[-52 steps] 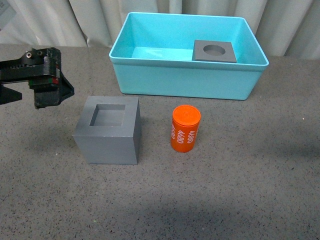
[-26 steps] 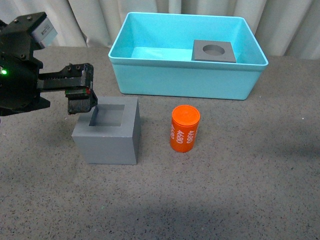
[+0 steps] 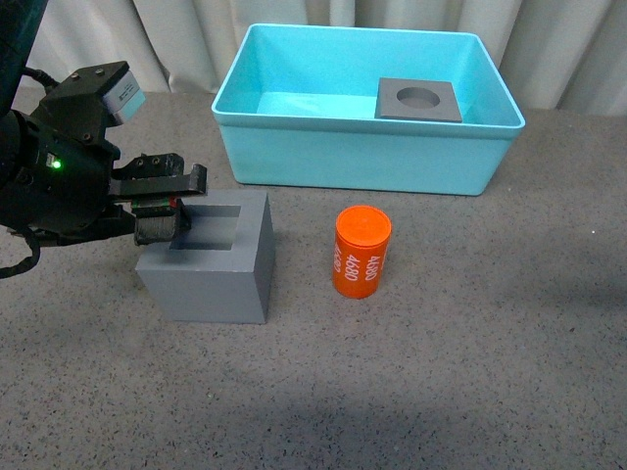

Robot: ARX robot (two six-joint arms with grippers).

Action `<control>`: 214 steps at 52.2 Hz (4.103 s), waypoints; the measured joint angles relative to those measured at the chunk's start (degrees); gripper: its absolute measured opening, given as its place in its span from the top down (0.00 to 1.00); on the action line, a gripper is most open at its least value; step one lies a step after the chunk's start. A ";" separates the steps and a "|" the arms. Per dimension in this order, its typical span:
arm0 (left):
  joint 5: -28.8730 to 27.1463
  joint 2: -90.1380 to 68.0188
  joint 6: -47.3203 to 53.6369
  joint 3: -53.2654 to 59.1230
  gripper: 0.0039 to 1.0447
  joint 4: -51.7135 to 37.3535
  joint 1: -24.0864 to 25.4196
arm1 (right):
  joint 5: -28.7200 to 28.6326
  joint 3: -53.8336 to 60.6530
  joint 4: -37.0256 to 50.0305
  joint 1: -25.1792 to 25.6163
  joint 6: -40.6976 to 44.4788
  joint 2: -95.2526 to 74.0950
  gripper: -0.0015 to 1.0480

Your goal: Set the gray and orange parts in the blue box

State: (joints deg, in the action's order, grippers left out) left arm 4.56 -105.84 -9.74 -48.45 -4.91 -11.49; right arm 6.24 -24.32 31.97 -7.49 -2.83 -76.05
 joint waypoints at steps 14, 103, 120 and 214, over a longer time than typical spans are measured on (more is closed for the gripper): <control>-0.96 2.45 -1.70 0.37 0.83 -0.35 -0.22 | 0.02 0.00 0.00 0.00 0.00 0.00 0.09; -1.57 -15.17 -2.60 -29.75 0.49 -11.30 -2.73 | 0.00 0.00 0.00 0.00 0.02 0.00 0.09; -6.01 -3.78 -4.81 -19.50 0.06 -17.81 -3.43 | 0.00 0.00 0.00 0.00 0.02 0.00 0.09; -4.59 95.71 9.29 47.36 0.97 -5.44 11.34 | 0.13 0.02 0.00 0.02 0.00 0.17 0.09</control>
State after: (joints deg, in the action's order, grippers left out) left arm -0.03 -10.13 -0.45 -1.08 -10.35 -0.14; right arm 6.37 -24.29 31.97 -7.46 -2.83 -75.88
